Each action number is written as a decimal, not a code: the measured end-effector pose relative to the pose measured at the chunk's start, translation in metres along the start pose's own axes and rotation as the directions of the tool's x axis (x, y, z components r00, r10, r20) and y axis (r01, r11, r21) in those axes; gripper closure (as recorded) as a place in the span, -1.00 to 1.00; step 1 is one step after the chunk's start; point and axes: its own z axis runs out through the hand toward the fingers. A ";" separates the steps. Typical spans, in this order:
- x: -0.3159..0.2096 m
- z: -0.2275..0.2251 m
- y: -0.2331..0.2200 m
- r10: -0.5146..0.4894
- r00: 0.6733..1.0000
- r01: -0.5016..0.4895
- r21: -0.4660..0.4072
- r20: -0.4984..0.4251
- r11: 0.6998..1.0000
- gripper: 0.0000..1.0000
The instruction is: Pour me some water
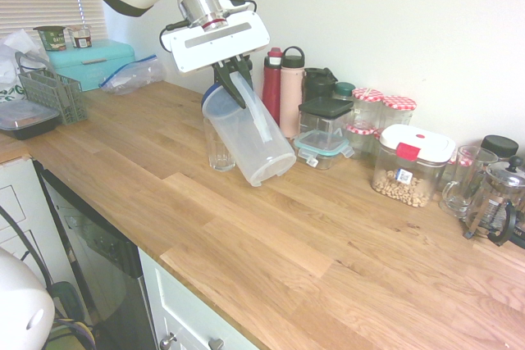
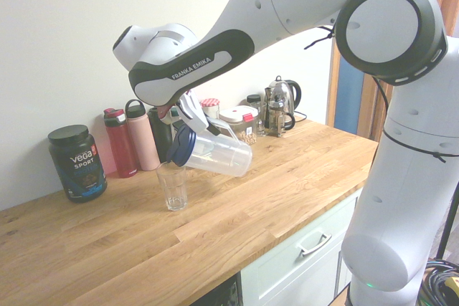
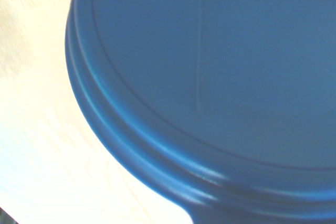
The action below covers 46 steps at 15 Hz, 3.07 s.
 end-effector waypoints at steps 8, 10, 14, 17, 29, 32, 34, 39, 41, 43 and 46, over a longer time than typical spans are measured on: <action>-0.014 -0.009 0.004 0.027 0.999 -0.027 0.020 -0.020 0.999 1.00; -0.038 -0.015 0.025 0.105 0.993 -0.099 0.098 -0.061 0.990 1.00; -0.066 0.000 0.076 0.287 0.956 -0.259 0.279 -0.062 0.925 1.00; -0.054 0.028 0.115 0.415 0.910 -0.375 0.390 -0.018 0.841 1.00; -0.149 0.199 0.183 0.835 0.504 -0.769 0.555 0.221 0.317 1.00; -0.146 0.209 0.184 0.900 0.359 -0.797 0.582 0.246 0.159 1.00; -0.143 0.208 0.184 0.934 0.259 -0.798 0.600 0.247 0.062 1.00; -0.155 0.210 0.157 0.974 0.040 -0.779 0.617 0.221 -0.108 1.00; -0.157 0.217 0.139 0.972 0.045 -0.794 0.599 0.230 -0.106 1.00; -0.154 0.221 0.127 0.970 0.063 -0.802 0.590 0.237 -0.092 1.00; -0.150 0.218 0.121 0.969 0.062 -0.803 0.589 0.239 -0.094 -1.00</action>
